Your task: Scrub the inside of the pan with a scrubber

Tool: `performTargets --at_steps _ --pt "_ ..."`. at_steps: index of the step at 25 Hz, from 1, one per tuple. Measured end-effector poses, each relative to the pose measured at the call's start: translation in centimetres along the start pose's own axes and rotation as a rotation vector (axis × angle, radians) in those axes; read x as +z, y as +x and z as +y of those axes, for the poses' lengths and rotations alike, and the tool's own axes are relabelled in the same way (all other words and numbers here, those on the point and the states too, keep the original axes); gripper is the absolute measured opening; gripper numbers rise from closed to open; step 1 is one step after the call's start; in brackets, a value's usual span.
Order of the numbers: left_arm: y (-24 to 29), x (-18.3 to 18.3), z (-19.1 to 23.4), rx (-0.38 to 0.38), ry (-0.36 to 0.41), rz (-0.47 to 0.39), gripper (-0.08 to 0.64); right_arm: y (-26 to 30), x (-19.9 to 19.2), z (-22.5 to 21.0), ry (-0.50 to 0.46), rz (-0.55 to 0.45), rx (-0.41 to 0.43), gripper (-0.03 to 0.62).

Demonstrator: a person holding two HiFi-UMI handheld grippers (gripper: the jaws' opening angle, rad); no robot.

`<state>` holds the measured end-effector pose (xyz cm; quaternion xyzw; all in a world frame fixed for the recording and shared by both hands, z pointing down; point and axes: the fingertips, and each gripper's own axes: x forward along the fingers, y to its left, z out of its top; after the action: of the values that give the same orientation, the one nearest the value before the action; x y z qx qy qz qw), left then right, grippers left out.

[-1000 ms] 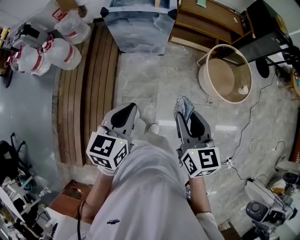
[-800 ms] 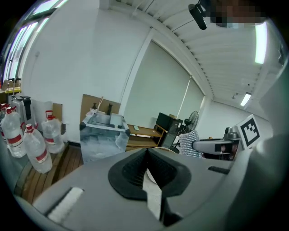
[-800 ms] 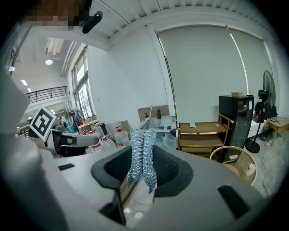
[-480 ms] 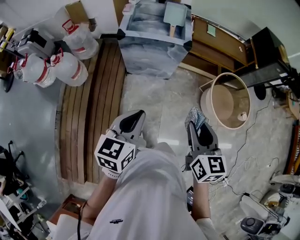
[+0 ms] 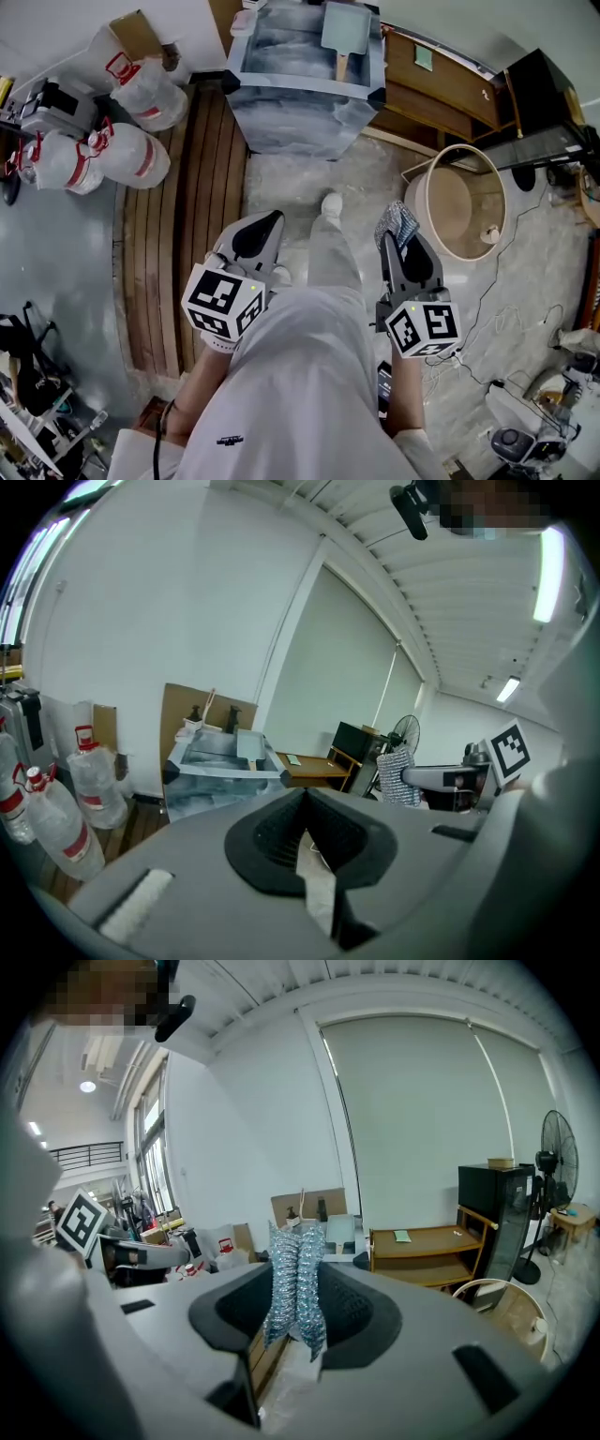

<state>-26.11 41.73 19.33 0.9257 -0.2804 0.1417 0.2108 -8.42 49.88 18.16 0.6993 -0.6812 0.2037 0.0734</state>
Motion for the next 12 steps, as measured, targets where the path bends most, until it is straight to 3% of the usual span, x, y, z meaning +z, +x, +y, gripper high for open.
performTargets --at_steps 6,12 --pt "8.5 2.0 4.0 0.047 -0.039 0.024 0.003 8.8 1.3 -5.5 0.021 0.040 0.039 0.135" --pt "22.4 9.1 7.8 0.094 -0.041 0.054 0.003 22.0 7.1 -15.0 0.021 0.084 0.097 0.135"
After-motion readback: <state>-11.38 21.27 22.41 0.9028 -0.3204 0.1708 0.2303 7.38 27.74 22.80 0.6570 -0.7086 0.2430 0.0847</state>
